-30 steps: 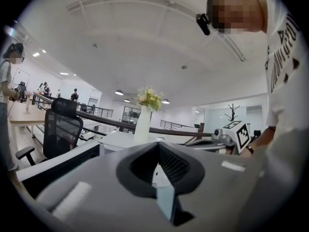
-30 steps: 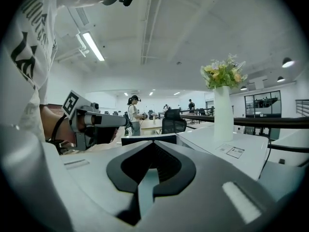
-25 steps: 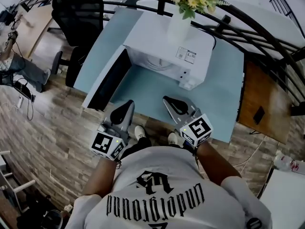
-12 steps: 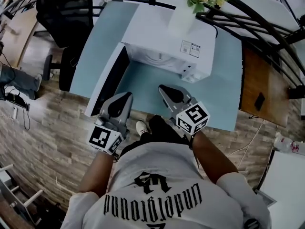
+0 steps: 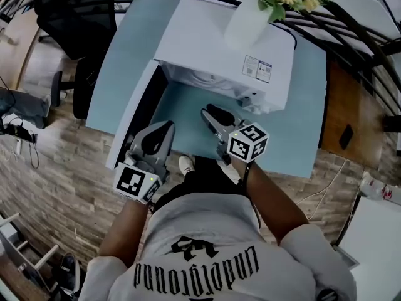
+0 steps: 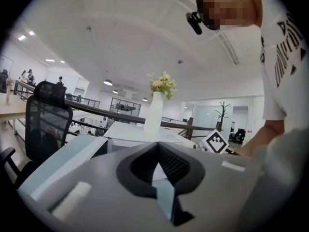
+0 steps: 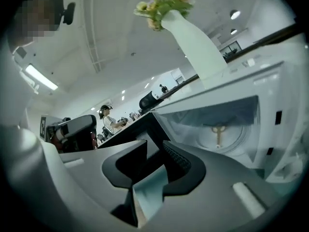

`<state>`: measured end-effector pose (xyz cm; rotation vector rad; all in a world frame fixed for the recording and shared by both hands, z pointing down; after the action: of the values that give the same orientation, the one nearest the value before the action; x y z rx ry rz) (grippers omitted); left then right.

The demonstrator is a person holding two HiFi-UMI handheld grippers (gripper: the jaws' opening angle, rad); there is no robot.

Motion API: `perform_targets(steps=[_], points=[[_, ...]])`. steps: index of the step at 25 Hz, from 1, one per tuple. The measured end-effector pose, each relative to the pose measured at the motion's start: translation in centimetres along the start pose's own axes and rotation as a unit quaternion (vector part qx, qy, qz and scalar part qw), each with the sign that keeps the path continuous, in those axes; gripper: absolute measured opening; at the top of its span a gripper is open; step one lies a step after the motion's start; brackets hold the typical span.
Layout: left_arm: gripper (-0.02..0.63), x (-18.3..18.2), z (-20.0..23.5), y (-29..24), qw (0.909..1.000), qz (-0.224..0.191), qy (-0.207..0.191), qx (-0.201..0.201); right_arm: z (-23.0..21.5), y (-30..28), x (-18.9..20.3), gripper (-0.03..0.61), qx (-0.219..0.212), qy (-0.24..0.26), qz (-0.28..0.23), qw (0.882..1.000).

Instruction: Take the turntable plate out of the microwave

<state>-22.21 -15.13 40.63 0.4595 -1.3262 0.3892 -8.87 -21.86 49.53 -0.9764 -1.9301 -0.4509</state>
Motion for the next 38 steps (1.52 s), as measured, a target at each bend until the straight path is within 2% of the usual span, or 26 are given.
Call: perform_targets(steps=[5,9,15,20,26,31,36,38], points=[[0.049,1.8,1.3,-1.4,0.9999,0.013,0.007,-0.003,-3.9,-2.0,2.5,0.102,0.031,-0.085,-0.003,0.996],[0.049,3.6,2.3,-2.6,0.9996,0.024,0.015,-0.008,-6.9,-3.4,4.8,0.115,0.058,-0.124,0.002,0.991],[0.049,6.1,3.3,-3.8,0.9989,0.037,0.028,-0.012,-11.1,-4.9,7.7,0.141,0.116,-0.226,-0.019,0.967],[0.049,8.3,4.0,-4.6,0.9982,0.047,0.034,-0.015,-12.8,-6.7,9.2,0.147,0.131,-0.274,-0.027,0.952],[0.049,9.9,4.8,-5.1,0.9973,0.055,0.043,-0.021,-14.3,-7.8,10.0,0.147,0.165,-0.358,-0.058,0.917],[0.049,10.8,5.3,-5.2,0.9967,0.059,0.050,-0.025,-15.5,-8.3,10.5,0.147,0.183,-0.397,-0.078,0.896],[0.049,11.4,5.8,-5.2,0.9958,0.063,0.058,-0.034,-16.5,-8.2,11.4,0.140,0.209,-0.469,-0.103,0.852],[0.049,11.6,5.9,-5.2,0.9956,0.063,0.058,-0.036,-16.6,-8.2,11.6,0.141,0.210,-0.484,-0.116,0.842]])
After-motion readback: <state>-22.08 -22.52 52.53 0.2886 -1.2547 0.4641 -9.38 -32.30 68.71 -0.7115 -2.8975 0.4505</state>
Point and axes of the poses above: the fingertips, and each gripper's own axes: y backward along the fingers, z to its left, x out of its underside, the point moved 3 cm from there along y, backward along the fingers, and after that the axes turned 14 degrees about -z, right-handed, at the moved point
